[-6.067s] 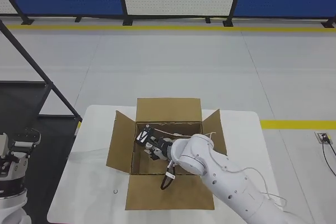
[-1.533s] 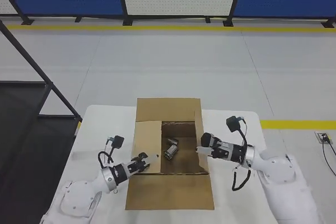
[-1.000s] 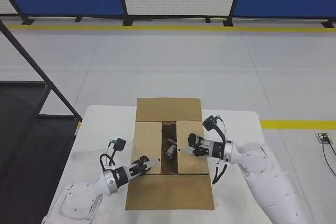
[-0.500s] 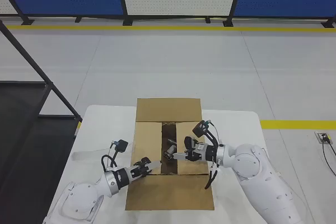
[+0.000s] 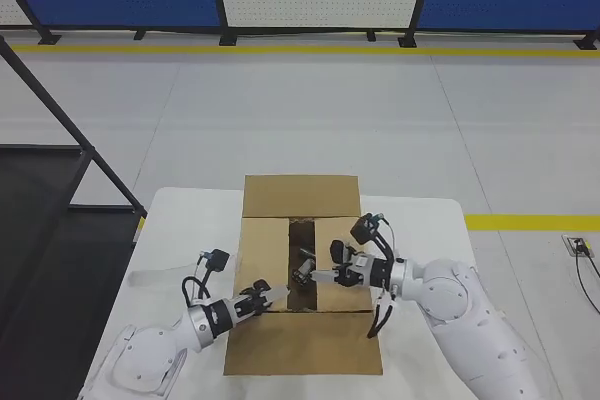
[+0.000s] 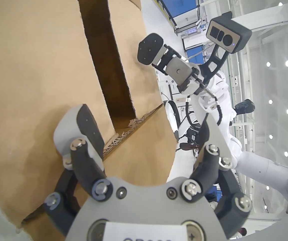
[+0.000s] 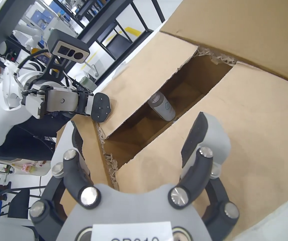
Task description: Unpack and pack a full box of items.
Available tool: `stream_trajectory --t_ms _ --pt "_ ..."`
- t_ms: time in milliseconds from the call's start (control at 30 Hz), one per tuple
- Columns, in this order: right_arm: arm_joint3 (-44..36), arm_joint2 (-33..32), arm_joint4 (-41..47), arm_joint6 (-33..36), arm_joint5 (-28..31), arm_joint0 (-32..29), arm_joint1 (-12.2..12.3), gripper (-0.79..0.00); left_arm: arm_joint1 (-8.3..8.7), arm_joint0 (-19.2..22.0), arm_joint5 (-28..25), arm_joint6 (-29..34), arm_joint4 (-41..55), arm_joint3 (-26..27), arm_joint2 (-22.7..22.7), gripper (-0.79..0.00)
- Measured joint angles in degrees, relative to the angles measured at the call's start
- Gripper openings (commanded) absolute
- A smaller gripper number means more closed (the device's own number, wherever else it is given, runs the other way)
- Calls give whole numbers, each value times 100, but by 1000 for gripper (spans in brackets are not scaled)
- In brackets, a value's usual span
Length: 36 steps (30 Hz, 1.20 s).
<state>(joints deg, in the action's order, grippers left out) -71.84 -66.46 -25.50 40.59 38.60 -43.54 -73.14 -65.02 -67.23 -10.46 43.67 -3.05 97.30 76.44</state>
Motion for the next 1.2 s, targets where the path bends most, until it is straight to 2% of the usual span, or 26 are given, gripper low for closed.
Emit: stream_trajectory --t_ms 200,300,500,633,733,967,1200 --pt "45 -356 163 -251 -17 -60 89 0 48 -100 -244 -22 312 326 349 0" --pt "72 -514 149 -267 -87 -109 141 0 91 -219 -380 24 497 514 662 0" --pt "192 -825 339 98 -146 -194 265 0 206 -652 -756 271 929 688 1555 0" --pt "254 -897 410 327 -187 -251 325 0 284 -946 -1085 588 1185 596 2142 0" --pt "337 -815 457 633 -220 -199 348 0 324 -1120 -1228 754 1284 514 2413 0" --pt "452 -580 601 1063 -22 -49 374 0 399 -1358 -1429 1224 1370 466 2612 0" --pt "426 -322 697 1331 62 27 388 0 480 -1427 -1391 1627 1183 353 2691 0"
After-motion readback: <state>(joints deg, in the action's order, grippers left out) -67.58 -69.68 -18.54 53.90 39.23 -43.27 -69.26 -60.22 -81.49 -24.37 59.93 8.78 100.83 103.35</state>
